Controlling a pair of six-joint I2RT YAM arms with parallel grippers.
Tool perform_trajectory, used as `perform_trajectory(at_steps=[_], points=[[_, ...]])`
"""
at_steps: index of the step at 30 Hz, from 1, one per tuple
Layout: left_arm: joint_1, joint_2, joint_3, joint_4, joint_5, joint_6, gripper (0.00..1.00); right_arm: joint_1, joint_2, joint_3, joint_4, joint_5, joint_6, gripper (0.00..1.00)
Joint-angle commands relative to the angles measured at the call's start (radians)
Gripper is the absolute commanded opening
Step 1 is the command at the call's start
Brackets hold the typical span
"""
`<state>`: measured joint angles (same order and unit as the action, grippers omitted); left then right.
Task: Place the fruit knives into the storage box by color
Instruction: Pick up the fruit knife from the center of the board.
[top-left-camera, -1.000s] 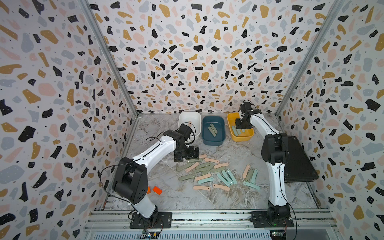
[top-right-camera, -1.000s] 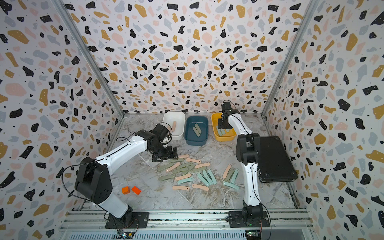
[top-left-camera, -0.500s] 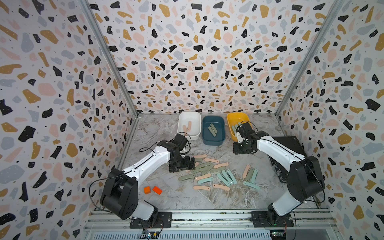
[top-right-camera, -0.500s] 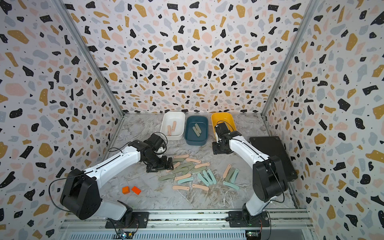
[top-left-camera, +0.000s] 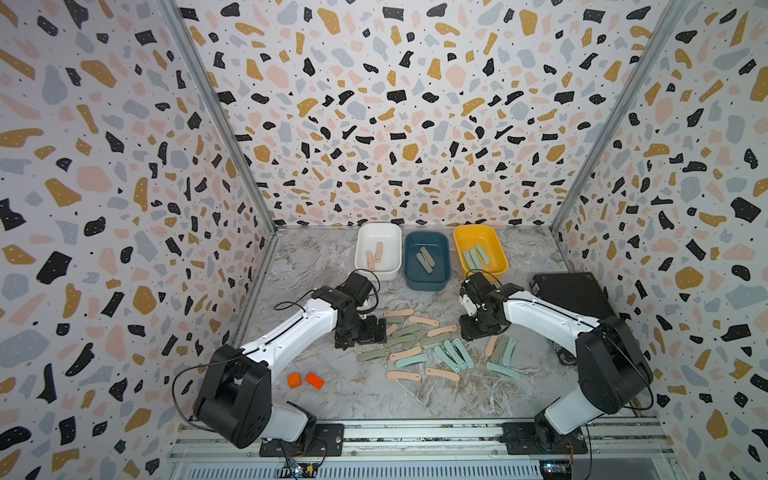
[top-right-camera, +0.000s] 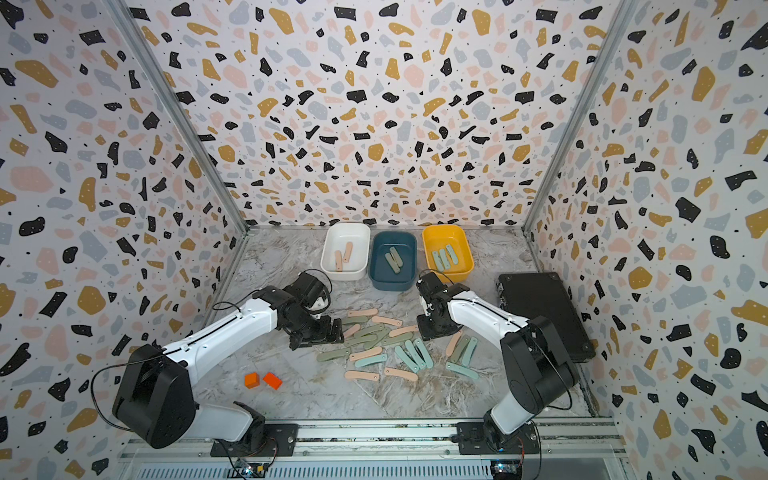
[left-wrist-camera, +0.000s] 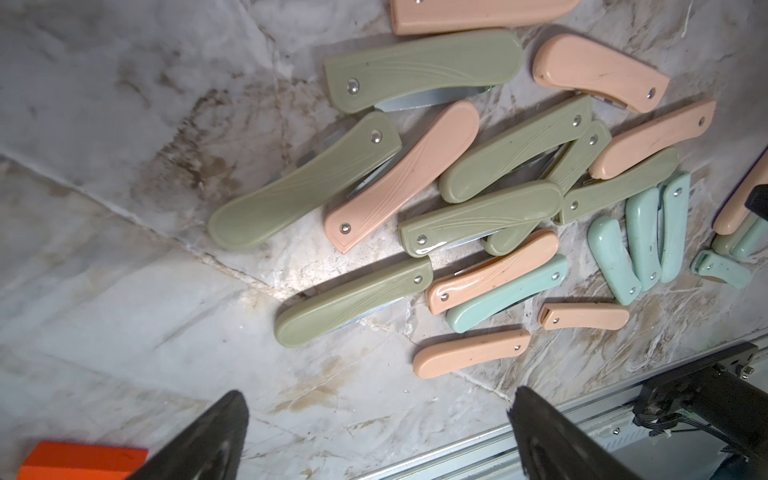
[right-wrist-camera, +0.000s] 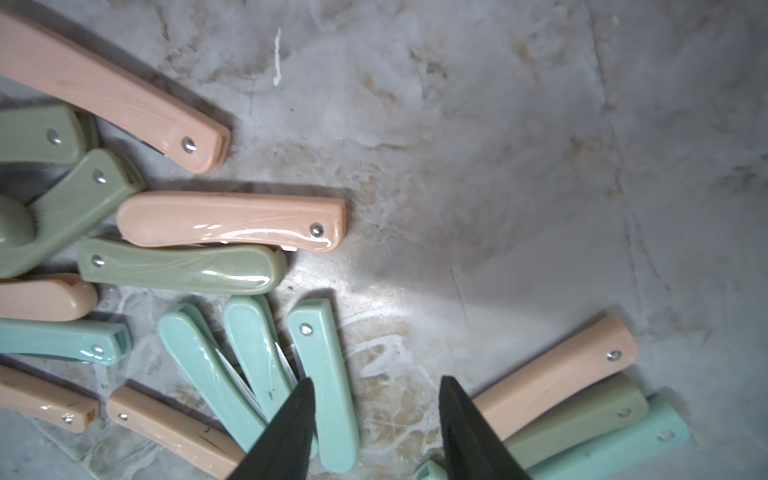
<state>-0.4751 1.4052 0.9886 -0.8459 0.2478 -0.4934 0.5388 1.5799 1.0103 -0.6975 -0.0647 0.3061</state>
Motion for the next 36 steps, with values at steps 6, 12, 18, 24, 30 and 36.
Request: perform_trajectory(at_steps=[6, 12, 18, 24, 30, 36], points=[[0.016, -0.028, -0.021, 0.029, 0.03, 0.004, 0.99, 0.033, -0.036, -0.033, -0.024, -0.029, -0.004, 0.52], [0.018, -0.025, -0.038, 0.041, 0.027, 0.001, 0.99, 0.073, -0.029, -0.052, -0.006, -0.055, 0.012, 0.52], [0.018, -0.029, -0.051, 0.049, 0.046, -0.011, 0.99, 0.09, -0.011, -0.069, 0.023, -0.04, 0.036, 0.51], [0.018, -0.025, -0.057, 0.051, 0.043, -0.008, 0.99, 0.09, 0.005, -0.083, 0.046, -0.024, 0.044, 0.48], [0.018, -0.017, -0.069, 0.066, 0.047, -0.012, 0.99, 0.09, 0.015, -0.105, 0.065, -0.028, 0.05, 0.47], [0.018, -0.011, -0.062, 0.064, 0.051, -0.007, 0.99, 0.09, 0.026, -0.124, 0.07, 0.006, 0.044, 0.46]])
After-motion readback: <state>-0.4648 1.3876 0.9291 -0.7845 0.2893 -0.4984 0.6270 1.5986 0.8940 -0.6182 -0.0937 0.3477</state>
